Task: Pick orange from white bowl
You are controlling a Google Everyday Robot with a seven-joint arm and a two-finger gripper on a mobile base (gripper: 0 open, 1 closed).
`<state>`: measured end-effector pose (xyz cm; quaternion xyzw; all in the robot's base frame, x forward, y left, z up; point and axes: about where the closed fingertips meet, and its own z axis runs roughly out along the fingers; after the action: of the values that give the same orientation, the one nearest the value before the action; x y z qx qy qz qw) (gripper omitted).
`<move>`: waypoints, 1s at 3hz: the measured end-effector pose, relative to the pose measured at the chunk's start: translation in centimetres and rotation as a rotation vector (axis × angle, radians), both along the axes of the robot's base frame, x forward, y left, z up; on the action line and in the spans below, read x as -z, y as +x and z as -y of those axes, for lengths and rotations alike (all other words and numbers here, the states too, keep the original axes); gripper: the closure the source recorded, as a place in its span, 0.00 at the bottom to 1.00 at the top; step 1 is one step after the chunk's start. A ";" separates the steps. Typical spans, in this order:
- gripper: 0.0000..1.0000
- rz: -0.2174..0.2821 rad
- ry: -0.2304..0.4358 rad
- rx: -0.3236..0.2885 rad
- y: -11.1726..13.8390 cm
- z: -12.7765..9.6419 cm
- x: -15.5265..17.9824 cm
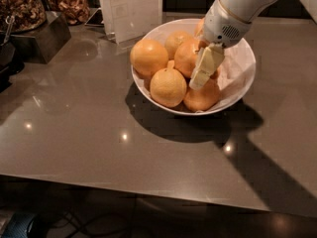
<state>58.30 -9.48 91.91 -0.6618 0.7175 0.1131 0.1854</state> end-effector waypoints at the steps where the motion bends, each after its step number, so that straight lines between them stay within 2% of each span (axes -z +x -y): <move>1: 0.42 -0.004 0.005 0.003 0.1 -0.1 -0.1; 2: 0.65 -0.005 0.012 0.015 0.0 0.2 -0.1; 3: 0.88 0.014 0.037 0.060 -0.3 1.4 0.0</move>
Offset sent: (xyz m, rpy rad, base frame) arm -0.0011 -0.0224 -0.0124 0.0419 -0.0004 -0.0896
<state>57.99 -10.85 91.93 -0.6373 0.7334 0.1164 0.2060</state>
